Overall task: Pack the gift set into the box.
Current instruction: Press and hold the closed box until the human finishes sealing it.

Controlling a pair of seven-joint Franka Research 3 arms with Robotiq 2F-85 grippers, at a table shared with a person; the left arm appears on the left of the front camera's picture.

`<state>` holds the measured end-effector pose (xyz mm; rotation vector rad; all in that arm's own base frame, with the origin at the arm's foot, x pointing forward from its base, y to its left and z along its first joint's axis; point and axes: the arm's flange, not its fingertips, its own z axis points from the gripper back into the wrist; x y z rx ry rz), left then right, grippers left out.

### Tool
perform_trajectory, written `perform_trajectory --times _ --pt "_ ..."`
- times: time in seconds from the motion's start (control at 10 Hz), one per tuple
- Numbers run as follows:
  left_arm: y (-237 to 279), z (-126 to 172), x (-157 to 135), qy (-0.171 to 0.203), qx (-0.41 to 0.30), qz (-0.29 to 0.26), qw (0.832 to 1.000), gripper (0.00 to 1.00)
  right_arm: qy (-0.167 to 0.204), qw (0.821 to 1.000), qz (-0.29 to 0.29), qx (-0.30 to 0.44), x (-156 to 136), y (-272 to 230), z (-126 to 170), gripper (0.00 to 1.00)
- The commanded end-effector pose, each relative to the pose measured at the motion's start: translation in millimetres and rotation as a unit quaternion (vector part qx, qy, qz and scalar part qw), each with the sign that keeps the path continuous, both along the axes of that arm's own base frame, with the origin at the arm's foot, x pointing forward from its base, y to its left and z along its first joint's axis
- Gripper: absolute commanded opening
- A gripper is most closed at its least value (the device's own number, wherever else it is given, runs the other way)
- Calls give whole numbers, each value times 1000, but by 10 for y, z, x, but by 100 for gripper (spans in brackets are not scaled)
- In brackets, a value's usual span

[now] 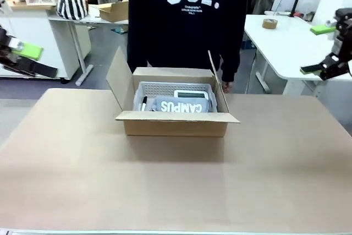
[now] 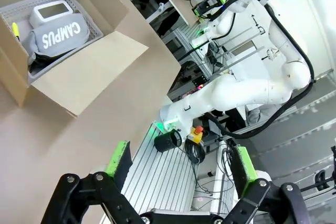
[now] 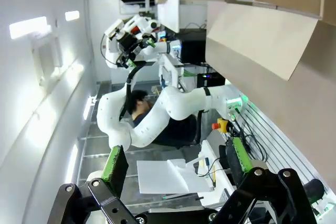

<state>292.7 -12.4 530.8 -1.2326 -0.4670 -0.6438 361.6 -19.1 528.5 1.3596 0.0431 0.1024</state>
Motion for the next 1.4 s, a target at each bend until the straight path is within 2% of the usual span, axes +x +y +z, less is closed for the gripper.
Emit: perform_trajectory --times 0.0,1.3 --pt "-10 -17 23 -9 -14 -3 1000 100 -1 1000 0 10 13 -2 23 100" --pt "-10 -17 23 -9 -14 -3 1000 100 -1 1000 0 10 13 -2 23 100"
